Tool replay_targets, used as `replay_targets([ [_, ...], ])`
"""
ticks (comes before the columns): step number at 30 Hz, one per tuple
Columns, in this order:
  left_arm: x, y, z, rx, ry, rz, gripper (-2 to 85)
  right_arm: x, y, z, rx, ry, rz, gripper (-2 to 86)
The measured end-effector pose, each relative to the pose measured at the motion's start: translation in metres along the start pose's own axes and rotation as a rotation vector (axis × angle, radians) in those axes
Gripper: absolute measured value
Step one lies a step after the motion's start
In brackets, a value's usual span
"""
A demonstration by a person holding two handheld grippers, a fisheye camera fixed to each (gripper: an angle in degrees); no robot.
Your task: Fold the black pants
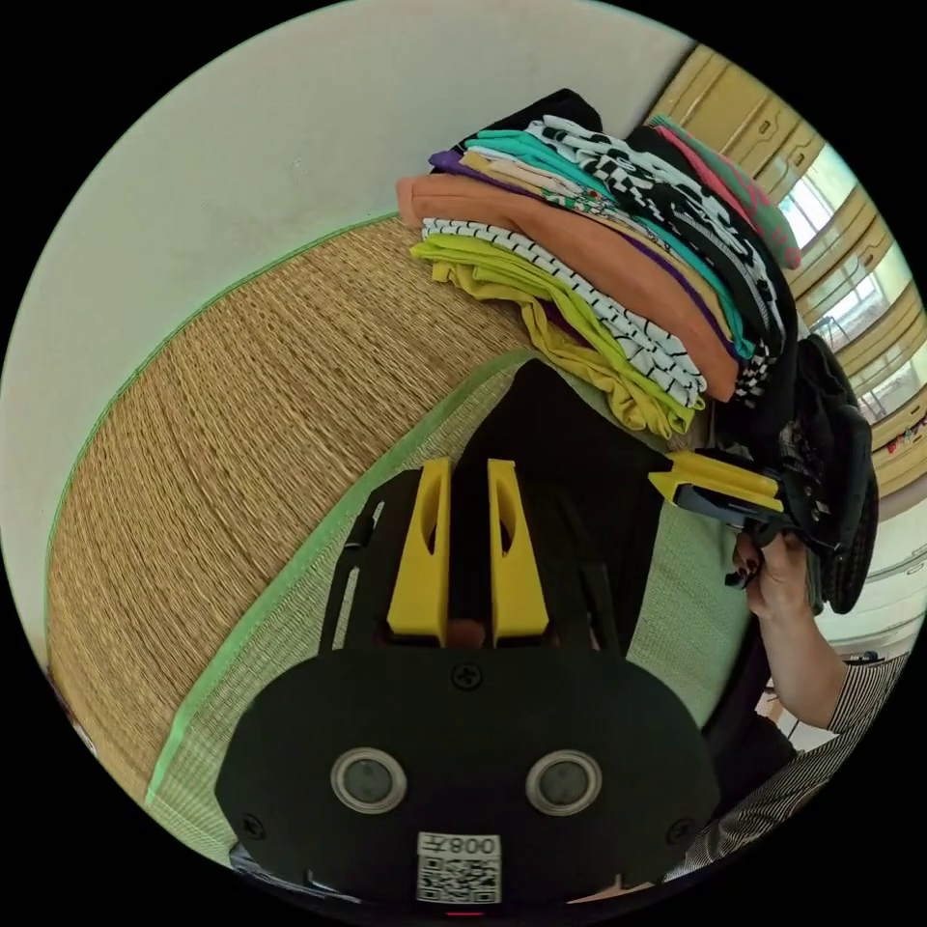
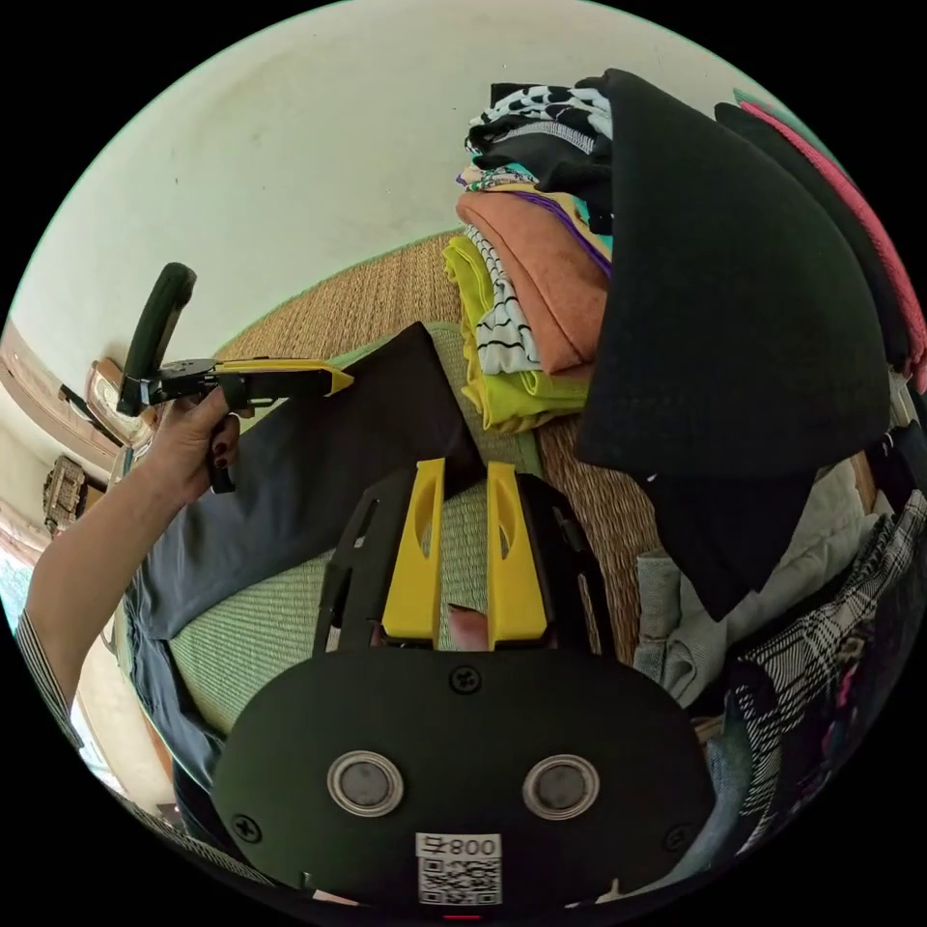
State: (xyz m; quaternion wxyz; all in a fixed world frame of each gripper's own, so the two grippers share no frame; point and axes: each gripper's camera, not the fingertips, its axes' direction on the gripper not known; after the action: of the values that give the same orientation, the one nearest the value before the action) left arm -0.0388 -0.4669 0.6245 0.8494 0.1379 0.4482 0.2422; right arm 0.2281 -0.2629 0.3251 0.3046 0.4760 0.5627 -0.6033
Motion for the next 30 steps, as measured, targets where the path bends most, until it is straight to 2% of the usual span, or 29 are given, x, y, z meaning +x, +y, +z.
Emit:
replay_targets([
  [4, 0.008, 0.022, 0.005, 0.214, -0.066, 0.053, 3.5, -0.012, 0.017, -0.042, 0.144, -0.020, -0.092, 5.0],
  [6, 0.010, 0.036, 0.022, 0.295, -0.078, 0.074, 3.4, -0.014, 0.022, -0.050, 0.148, -0.002, -0.116, 5.0],
  [7, 0.010, 0.038, 0.032, 0.294, -0.083, 0.086, 3.5, -0.012, 0.026, -0.044, 0.113, 0.031, -0.116, 5.2],
  [10, 0.004, 0.043, 0.107, 0.127, -0.135, 0.104, 3.6, 0.003, 0.037, -0.009, -0.055, 0.050, -0.069, 5.8],
  [11, 0.000, 0.046, 0.133, 0.079, -0.175, 0.083, 3.6, 0.006, 0.041, -0.009, -0.041, 0.041, -0.058, 6.0],
  [15, -0.011, 0.061, 0.180, 0.114, -0.181, 0.079, 5.2, 0.017, 0.048, -0.020, -0.044, -0.001, -0.041, 5.8],
  [19, -0.017, 0.092, 0.191, 0.249, -0.049, 0.098, 6.9, 0.003, 0.076, -0.049, -0.018, 0.178, -0.082, 2.7],
  [21, -0.008, 0.124, 0.210, 0.272, 0.107, 0.163, 7.6, -0.010, 0.104, -0.067, 0.000, 0.264, -0.141, 1.3],
  [26, 0.036, 0.186, 0.279, 0.149, 0.355, 0.319, 8.6, -0.031, 0.223, -0.136, 0.002, 0.267, -0.273, 0.4],
  [30, 0.078, 0.214, 0.351, 0.002, 0.421, 0.426, 9.2, 0.007, 0.330, -0.198, -0.088, 0.270, -0.131, 2.4],
])
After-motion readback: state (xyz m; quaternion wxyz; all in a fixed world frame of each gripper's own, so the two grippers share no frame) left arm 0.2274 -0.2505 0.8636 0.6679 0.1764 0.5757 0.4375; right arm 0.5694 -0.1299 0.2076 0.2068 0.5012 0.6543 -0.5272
